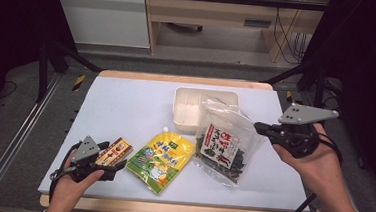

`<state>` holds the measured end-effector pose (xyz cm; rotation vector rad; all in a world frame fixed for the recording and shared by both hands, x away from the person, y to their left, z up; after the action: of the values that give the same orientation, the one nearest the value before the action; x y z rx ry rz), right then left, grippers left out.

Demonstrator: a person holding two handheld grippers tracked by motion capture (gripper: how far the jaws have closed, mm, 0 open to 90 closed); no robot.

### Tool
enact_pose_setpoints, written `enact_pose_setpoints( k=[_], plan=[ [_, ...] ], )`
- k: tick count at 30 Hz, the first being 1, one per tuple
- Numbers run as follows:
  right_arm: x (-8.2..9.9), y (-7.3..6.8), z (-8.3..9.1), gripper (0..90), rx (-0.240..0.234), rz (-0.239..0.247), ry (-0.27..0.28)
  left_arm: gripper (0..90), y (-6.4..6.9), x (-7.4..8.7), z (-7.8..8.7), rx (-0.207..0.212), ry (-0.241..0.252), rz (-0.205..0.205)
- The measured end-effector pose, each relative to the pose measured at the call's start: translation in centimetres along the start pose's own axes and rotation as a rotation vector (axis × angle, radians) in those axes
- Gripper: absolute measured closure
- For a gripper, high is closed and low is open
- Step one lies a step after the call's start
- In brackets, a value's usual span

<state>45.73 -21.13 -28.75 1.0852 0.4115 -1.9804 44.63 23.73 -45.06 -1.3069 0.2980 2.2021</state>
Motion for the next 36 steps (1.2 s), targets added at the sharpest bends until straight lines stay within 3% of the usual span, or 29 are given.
enact_pose_setpoints(
  k=[7,10,15,16,20,25,36],
  plan=[
    [-2.8,-1.0,-0.8,89.9,-0.076,0.045,-0.015,15.2,0.8,-1.0,0.4,0.024,0.0,-0.056],
    [-4.0,-1.3,-1.2,90.0,-0.103,0.064,-0.039,17.0,0.9,-3.4,1.0,0.02,0.013,-0.135],
    [-6.2,-1.5,-1.3,90.0,-0.126,0.102,-0.055,19.5,1.1,-8.2,1.4,0.054,0.053,-0.201],
    [-6.5,-1.6,-1.3,90.0,-0.129,0.108,-0.06,19.6,1.4,-9.7,1.4,0.059,0.058,-0.232],
    [-8.4,-1.6,-1.4,90.0,-0.135,0.144,-0.083,20.8,2.1,-13.0,1.5,0.077,0.069,-0.294],
    [-9.9,-1.7,-1.9,90.0,-0.138,0.173,-0.106,20.9,2.9,-16.6,1.3,0.055,0.07,-0.373],
    [-11.2,-2.2,-3.7,90.0,-0.167,0.185,-0.116,21.0,3.5,-20.5,1.8,0.069,0.099,-0.405]
  ],
)
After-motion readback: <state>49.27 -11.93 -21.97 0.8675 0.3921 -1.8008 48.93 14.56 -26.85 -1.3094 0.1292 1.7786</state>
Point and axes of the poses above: each handheld gripper's, and its own axes: z roughly backward along the jaws, x roughly out of its underside, y roughly to its right, the point moved 5 cm from there along -z, roughly forward along the jaws, and after that the axes turned 7 degrees about -x, right-handed, at the moved point
